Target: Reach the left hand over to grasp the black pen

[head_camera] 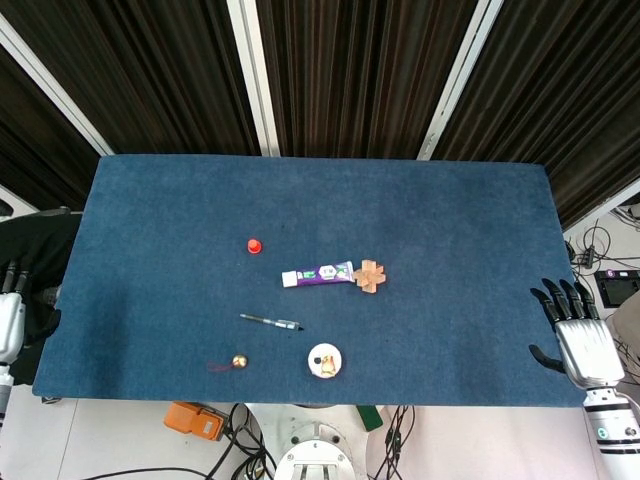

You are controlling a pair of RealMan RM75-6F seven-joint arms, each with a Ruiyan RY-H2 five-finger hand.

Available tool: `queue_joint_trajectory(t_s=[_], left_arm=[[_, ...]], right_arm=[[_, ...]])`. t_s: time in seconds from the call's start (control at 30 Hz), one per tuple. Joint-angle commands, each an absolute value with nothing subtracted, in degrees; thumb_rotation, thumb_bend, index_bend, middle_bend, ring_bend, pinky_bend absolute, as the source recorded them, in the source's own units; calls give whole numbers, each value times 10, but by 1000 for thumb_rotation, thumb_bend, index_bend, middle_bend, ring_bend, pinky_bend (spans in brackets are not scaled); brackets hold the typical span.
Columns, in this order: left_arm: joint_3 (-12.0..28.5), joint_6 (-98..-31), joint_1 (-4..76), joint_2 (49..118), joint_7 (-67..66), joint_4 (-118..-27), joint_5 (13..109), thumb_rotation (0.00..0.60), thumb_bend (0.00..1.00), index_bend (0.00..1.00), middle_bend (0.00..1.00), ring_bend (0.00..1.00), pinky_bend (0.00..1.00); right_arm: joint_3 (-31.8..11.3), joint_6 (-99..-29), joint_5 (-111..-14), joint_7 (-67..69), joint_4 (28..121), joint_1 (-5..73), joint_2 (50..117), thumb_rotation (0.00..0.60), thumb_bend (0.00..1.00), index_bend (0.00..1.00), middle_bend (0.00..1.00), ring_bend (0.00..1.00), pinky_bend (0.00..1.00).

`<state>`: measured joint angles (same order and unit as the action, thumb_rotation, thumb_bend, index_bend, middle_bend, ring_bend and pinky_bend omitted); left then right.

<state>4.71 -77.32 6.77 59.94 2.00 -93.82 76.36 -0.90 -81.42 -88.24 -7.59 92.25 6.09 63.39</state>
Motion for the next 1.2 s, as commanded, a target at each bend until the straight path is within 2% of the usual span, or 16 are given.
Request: queue_joint_trajectory(t_s=[0.03, 0.17, 0.3, 0.43, 0.67, 0.83, 1.2], left_arm=[[32, -764, 76, 595, 36, -961, 804, 600, 279, 132, 28, 0, 166], [31, -732, 105, 594, 34, -989, 831, 600, 278, 132, 28, 0, 170], [31, -707, 134, 617, -7, -1018, 851, 600, 278, 132, 28, 0, 171], [19, -681, 152, 645, 19, -1032, 869, 600, 279, 132, 28, 0, 171], [20, -646, 187, 709, -7, -1023, 876, 600, 284, 133, 28, 0, 171], [37, -616, 219, 753, -24, -1014, 855, 600, 290, 166, 28, 0, 171], [57, -566, 270, 846, -75, -937, 787, 600, 300, 225, 46, 0, 147]], right_arm=[[-9, -813, -880, -69, 924, 60, 632, 600, 359, 202, 119, 35, 53], [-11, -807, -873, -65, 925, 62, 630, 600, 359, 205, 119, 35, 53], [-12, -804, -871, -66, 927, 63, 630, 600, 360, 205, 119, 35, 53], [-10, -801, -871, -67, 928, 64, 629, 600, 359, 207, 119, 35, 53], [-9, -800, -872, -68, 928, 64, 628, 600, 360, 207, 119, 35, 53], [-9, -797, -871, -68, 929, 65, 627, 600, 360, 206, 119, 35, 53], [-9, -797, -871, -65, 928, 66, 626, 600, 360, 206, 119, 35, 53]])
